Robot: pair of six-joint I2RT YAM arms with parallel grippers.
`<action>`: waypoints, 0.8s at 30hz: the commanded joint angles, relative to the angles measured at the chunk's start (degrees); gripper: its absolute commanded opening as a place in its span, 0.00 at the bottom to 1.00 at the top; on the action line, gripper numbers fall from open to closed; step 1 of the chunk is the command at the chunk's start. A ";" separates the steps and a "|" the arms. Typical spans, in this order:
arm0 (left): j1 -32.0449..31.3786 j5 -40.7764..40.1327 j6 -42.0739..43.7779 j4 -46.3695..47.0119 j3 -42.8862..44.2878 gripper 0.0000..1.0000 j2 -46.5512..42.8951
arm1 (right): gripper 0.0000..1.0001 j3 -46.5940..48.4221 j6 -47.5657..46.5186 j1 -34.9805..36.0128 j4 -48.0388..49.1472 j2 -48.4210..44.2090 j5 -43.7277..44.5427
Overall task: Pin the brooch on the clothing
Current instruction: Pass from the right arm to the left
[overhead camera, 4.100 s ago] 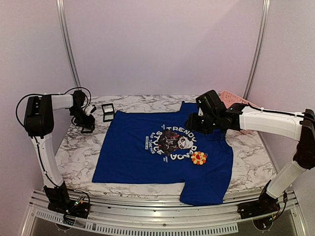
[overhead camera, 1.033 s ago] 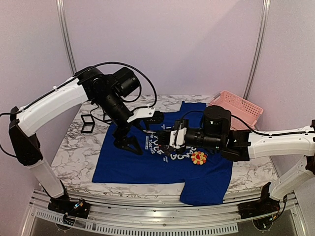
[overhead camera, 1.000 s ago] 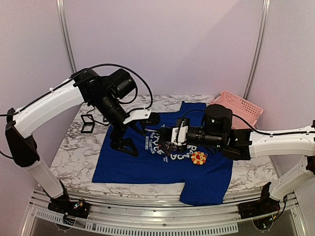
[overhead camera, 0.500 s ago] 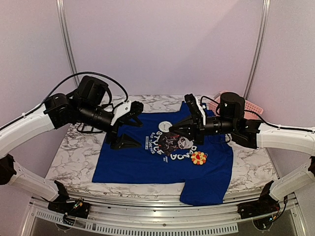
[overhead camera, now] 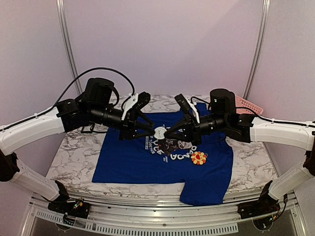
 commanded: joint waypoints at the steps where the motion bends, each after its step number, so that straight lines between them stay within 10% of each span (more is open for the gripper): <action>1: -0.47 1.09 -3.65 3.76 -0.97 0.34 1.08 | 0.00 3.62 -2.77 -0.40 -5.29 1.33 1.71; 5: -0.47 1.07 -4.51 3.94 -1.01 0.30 1.47 | 0.00 4.24 -3.84 -0.37 -5.31 1.17 2.32; 10: -0.55 1.11 -4.46 4.44 -0.97 0.00 1.52 | 0.00 4.63 -4.99 -0.39 -6.08 1.26 2.96; 19: 3.21 5.35 -25.64 25.14 -4.29 0.00 0.25 | 0.38 -6.99 1.05 -0.43 12.58 -6.20 15.77; 24: 2.56 6.22 -31.98 38.40 -7.40 0.00 0.41 | 0.37 -13.34 7.78 -0.44 30.22 -8.21 19.90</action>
